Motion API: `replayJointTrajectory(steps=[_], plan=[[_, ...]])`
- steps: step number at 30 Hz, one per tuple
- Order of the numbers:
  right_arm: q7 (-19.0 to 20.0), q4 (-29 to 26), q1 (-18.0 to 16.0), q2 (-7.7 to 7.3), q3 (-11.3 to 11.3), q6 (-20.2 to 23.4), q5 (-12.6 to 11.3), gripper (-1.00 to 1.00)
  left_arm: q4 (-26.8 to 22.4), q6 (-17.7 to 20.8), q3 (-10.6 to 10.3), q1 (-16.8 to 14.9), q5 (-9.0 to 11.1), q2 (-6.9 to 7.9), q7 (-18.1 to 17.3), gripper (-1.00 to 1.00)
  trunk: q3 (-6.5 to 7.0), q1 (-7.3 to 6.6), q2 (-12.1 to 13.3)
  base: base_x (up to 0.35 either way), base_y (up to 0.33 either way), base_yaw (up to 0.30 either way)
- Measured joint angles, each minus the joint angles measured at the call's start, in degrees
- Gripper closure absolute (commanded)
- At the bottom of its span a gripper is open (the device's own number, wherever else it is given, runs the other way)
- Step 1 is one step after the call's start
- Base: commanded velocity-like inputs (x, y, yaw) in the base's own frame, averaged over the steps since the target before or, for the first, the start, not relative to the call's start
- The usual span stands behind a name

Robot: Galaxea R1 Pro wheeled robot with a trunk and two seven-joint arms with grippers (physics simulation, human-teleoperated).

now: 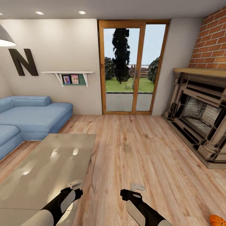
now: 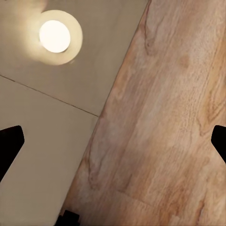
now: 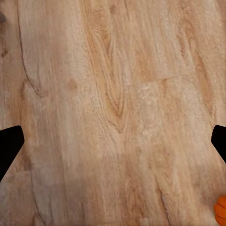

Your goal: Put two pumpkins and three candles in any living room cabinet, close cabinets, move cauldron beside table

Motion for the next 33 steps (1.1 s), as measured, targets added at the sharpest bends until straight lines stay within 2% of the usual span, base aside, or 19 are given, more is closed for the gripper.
replayJointTrajectory(steps=[33], plan=[[0.0,0.0,0.0,0.00,0.0,0.0,0.0,-1.00,0.0,0.0,-0.1,0.0,-0.1,0.01,0.0,-1.00,0.00,-0.01,0.0,0.057,0.000,0.000]])
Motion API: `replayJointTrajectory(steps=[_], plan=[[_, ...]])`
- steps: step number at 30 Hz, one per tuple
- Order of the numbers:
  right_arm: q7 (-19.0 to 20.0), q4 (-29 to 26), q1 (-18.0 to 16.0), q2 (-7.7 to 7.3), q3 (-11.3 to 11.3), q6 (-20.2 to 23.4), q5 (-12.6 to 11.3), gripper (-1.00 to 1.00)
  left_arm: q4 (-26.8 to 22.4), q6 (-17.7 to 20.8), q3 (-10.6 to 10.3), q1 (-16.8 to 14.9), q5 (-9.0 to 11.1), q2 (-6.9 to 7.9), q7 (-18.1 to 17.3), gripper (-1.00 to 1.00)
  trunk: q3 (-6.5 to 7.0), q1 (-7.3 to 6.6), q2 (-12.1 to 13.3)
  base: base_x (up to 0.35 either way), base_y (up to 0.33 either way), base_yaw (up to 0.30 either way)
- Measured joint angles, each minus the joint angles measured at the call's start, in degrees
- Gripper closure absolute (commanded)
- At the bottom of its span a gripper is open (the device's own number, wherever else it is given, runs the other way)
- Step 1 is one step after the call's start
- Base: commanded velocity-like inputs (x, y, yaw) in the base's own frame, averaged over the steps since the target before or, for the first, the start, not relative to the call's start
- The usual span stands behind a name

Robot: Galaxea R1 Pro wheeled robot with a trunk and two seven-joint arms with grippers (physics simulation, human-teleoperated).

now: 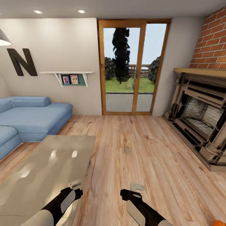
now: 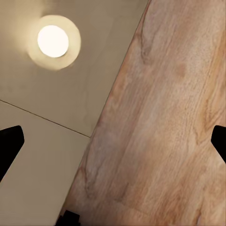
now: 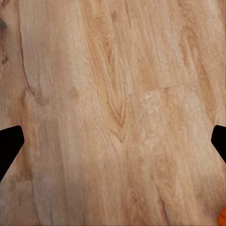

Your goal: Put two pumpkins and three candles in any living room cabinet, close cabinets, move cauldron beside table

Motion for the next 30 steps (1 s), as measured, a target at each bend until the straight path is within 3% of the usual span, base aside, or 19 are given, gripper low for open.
replayJointTrajectory(steps=[30], plan=[[0.0,0.0,0.0,0.00,0.0,0.0,0.0,-1.00,0.0,0.0,-0.5,0.0,0.0,-0.02,-0.1,-1.00,0.00,0.01,0.0,0.017,0.000,0.000]])
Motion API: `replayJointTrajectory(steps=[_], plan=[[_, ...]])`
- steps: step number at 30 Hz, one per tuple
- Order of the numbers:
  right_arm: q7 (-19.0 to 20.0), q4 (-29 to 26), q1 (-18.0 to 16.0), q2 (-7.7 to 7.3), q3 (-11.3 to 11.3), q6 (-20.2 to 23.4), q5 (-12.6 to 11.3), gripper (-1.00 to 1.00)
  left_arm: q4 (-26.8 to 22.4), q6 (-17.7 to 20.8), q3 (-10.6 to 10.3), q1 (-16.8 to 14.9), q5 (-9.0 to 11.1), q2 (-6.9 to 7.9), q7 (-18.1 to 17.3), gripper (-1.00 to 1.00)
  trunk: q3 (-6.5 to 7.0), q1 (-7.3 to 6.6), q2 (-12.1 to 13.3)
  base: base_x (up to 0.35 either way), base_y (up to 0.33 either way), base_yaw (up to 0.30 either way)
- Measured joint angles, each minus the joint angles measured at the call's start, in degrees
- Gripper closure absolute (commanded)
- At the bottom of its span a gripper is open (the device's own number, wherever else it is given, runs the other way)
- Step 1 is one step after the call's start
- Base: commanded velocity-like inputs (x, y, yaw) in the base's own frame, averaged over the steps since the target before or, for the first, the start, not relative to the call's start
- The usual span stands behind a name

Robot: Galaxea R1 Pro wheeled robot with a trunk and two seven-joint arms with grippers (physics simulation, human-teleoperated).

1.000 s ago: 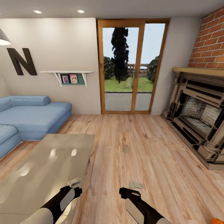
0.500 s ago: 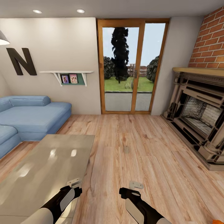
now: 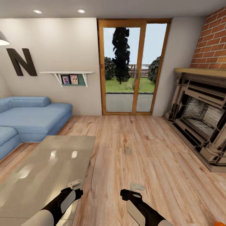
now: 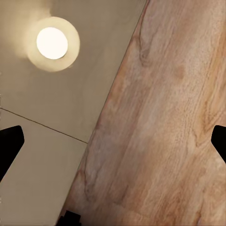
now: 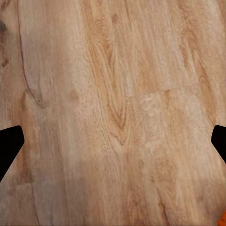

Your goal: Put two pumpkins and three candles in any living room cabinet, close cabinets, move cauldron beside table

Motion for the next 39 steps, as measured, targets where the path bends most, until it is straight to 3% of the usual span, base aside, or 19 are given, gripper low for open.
replayJointTrajectory(steps=[39], plan=[[0.0,-0.1,0.0,0.00,0.0,0.0,0.0,-1.00,0.0,0.0,-0.1,0.0,0.0,0.02,0.0,-1.00,0.00,0.00,0.0,0.042,0.009,0.000]])
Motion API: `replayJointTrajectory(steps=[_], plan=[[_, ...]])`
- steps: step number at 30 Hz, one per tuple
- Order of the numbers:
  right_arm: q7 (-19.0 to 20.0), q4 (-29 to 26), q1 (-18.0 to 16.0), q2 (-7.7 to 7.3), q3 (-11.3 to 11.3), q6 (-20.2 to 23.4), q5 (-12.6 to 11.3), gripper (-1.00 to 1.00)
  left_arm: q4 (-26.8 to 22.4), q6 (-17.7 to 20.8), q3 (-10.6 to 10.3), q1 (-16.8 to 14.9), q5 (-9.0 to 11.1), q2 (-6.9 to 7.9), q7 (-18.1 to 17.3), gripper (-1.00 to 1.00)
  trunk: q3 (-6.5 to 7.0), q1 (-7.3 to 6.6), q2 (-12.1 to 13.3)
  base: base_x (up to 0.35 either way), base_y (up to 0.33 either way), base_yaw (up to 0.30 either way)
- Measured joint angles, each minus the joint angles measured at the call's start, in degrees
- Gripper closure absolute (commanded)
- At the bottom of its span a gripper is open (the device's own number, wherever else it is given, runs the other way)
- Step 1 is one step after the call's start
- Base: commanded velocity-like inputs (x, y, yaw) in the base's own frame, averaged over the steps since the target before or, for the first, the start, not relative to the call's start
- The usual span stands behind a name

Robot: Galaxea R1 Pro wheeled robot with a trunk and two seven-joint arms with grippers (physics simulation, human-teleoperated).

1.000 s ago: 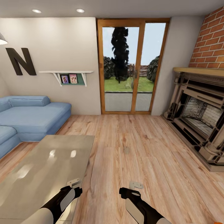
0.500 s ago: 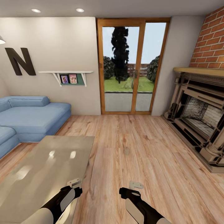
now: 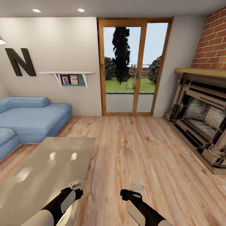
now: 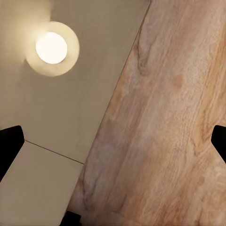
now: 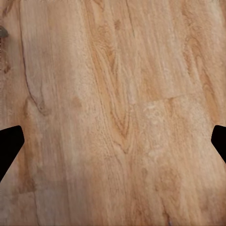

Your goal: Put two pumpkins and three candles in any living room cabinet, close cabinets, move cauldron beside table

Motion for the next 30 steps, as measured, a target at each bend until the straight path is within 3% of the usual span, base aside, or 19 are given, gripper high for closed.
replayJointTrajectory(steps=[30], plan=[[0.0,0.0,0.0,0.00,0.0,0.0,0.0,-1.00,0.0,0.0,0.0,0.0,0.0,-0.09,0.0,-1.00,0.00,0.00,0.0,0.016,0.011,0.000]])
